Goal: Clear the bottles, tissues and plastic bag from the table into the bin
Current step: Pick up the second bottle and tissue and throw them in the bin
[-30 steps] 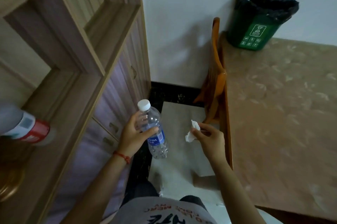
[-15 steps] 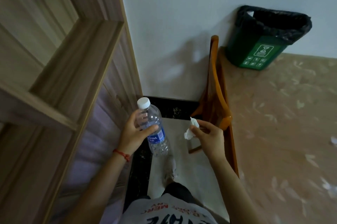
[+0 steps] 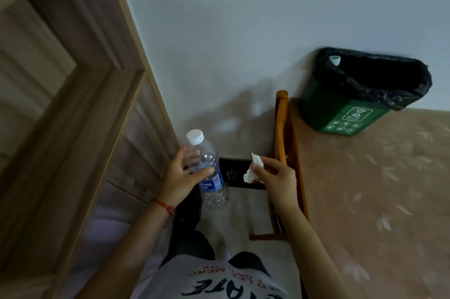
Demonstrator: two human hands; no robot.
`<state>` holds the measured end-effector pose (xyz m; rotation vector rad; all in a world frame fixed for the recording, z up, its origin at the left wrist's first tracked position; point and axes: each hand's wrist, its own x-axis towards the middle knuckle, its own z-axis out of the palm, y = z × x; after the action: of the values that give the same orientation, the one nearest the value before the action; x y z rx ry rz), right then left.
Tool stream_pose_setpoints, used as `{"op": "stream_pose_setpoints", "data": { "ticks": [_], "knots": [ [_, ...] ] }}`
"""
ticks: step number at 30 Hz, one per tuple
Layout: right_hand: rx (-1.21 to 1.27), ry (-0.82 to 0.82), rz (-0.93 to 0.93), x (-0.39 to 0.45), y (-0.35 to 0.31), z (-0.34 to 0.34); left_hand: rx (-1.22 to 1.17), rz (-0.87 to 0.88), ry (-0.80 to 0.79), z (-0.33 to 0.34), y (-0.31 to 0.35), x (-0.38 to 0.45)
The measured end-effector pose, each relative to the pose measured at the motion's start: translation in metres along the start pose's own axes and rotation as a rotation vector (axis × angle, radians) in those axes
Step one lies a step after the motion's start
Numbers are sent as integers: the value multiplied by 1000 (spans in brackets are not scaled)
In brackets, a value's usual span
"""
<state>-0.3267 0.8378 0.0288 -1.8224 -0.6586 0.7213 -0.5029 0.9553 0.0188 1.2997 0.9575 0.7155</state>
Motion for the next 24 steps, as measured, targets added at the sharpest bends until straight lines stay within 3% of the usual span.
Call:
{"op": "stream_pose_setpoints", "data": {
  "ticks": [12, 24],
  "knots": [
    [151, 274, 143, 93, -22, 2, 98, 40, -283, 33, 44, 155],
    [187, 591, 151, 102, -36, -31, 50, 72, -651, 95, 86, 241]
  ]
}}
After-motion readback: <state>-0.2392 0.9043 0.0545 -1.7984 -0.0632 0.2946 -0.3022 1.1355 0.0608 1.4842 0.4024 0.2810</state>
